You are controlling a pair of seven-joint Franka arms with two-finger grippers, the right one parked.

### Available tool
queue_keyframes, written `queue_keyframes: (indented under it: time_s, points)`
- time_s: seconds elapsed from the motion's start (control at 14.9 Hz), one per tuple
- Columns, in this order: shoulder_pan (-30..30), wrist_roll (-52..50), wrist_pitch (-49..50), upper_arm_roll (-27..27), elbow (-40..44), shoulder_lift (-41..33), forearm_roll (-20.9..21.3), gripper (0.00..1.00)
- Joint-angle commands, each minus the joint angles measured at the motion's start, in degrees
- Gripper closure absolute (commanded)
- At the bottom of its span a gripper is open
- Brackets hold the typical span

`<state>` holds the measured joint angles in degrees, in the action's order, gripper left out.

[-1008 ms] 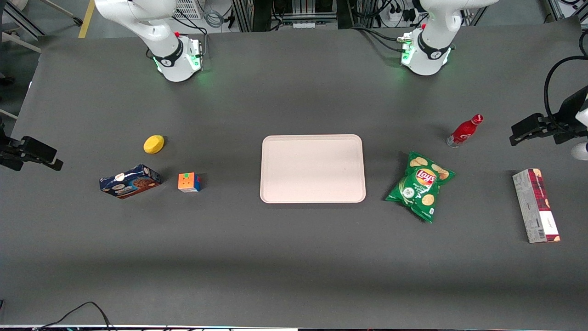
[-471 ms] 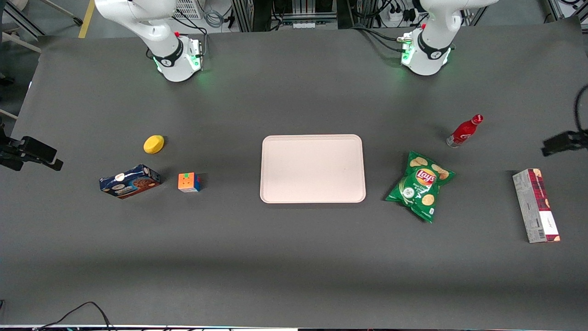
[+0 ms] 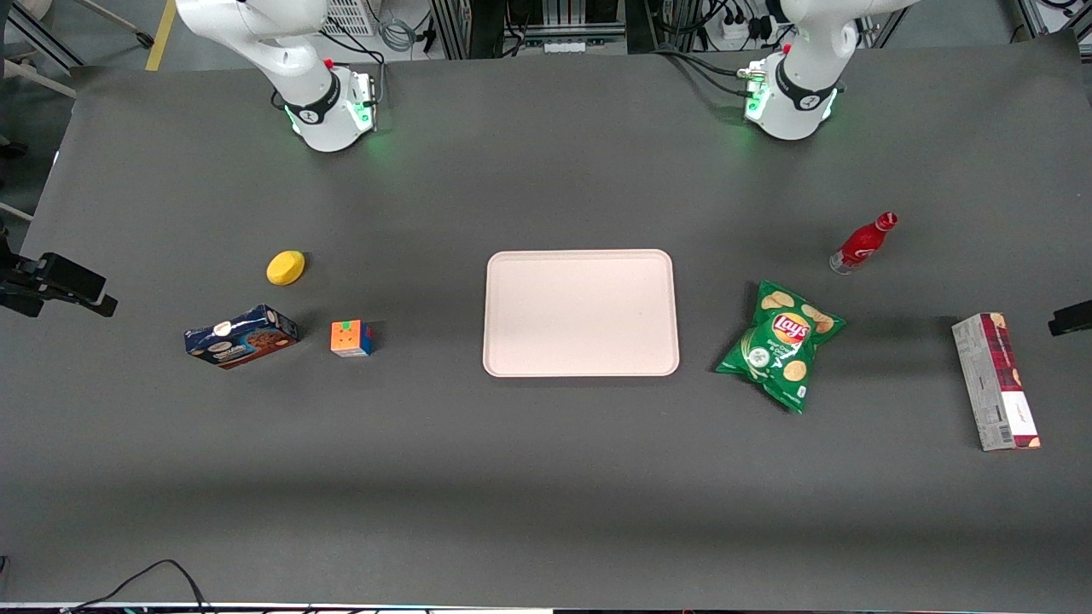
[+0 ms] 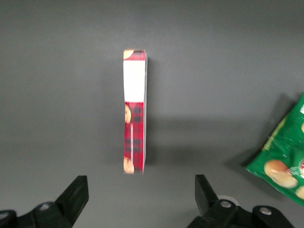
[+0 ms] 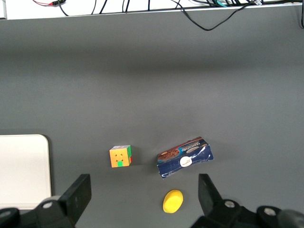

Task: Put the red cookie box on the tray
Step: 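Move the left gripper down over the upright red-and-white cookie box, then close the left gripper on the cookie box's top end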

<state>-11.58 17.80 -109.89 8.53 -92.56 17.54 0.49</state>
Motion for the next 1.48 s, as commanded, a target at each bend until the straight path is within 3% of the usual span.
queue_keyframes:
  time_s: [0.0,0.54,0.94,1.21,1.28,1.41]
  points:
    - [-2.7,7.6,-6.6,-0.3,-1.2,5.0,-5.5,0.00]
    - [-3.8,11.0,-22.0,-0.3,-4.5,12.8,-5.5,0.00]
    - [-3.7,11.0,-24.4,-0.3,-4.6,16.8,-6.6,0.00]
    - [-3.6,10.9,-24.8,-0.4,-4.5,17.4,-6.4,0.53]
    - [-3.6,10.8,-24.5,-0.4,-4.5,17.4,-6.4,0.70]
    - [-3.7,10.8,-24.4,-0.5,-4.6,17.5,-6.6,0.81]
